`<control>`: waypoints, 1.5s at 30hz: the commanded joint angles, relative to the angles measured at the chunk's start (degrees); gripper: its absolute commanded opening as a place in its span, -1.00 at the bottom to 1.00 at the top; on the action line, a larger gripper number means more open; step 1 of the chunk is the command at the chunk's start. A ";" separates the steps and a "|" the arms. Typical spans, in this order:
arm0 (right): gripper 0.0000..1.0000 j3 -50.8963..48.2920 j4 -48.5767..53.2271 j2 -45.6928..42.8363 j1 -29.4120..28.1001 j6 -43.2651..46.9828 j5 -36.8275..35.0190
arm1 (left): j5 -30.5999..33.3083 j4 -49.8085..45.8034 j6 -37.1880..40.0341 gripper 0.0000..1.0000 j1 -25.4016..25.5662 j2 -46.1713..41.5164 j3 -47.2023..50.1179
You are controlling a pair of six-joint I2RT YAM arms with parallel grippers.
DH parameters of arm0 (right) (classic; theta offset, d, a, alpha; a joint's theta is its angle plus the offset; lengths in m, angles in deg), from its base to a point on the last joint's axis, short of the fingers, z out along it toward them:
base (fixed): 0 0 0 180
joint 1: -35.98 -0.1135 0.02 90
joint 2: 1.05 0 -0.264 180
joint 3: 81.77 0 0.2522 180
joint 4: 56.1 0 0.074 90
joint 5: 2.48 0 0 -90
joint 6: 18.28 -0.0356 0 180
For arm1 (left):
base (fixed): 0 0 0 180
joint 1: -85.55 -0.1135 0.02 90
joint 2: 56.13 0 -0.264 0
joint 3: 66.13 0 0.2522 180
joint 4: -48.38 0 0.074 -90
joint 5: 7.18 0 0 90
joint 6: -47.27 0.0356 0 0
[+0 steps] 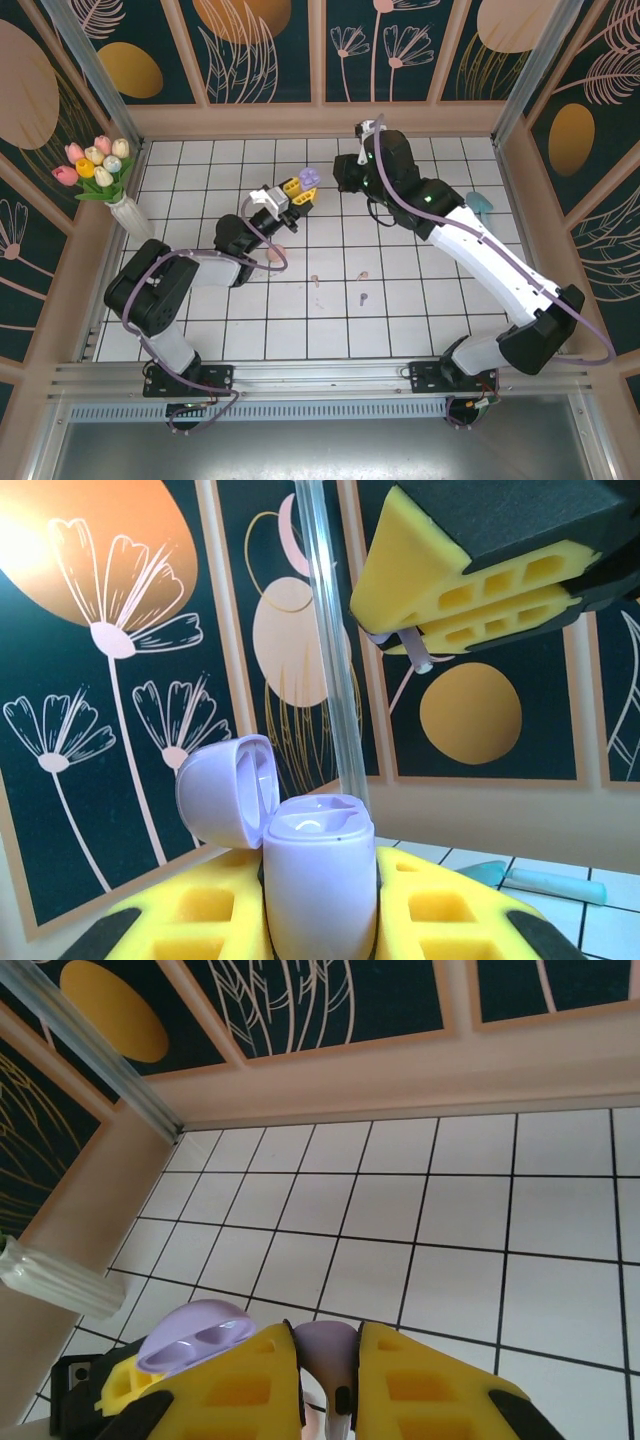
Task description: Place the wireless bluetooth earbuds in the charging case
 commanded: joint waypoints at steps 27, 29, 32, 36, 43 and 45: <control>-0.68 -4.57 -11.94 2.40 -0.11 2.23 9.61 | -0.03 2.16 -0.74 -1.00 1.10 4.99 -5.98; -0.68 -4.54 -12.03 2.71 -0.25 2.14 9.85 | -0.08 2.09 -0.86 -1.00 1.14 4.95 -6.10; -0.68 -4.48 -12.01 3.27 -0.51 2.02 9.97 | -0.13 2.04 -0.87 -1.00 1.14 4.91 -6.17; -0.68 -4.48 -12.05 4.02 -0.62 1.98 9.97 | -0.29 1.96 -0.86 -1.00 1.14 4.60 -5.98; -0.69 -4.89 -11.62 5.08 -0.73 2.35 9.38 | -0.29 1.85 -0.63 -1.00 1.14 4.18 -5.71; -0.69 -5.25 -11.61 5.14 -0.71 2.44 8.97 | -0.36 1.59 -0.51 -1.00 1.12 3.95 -5.71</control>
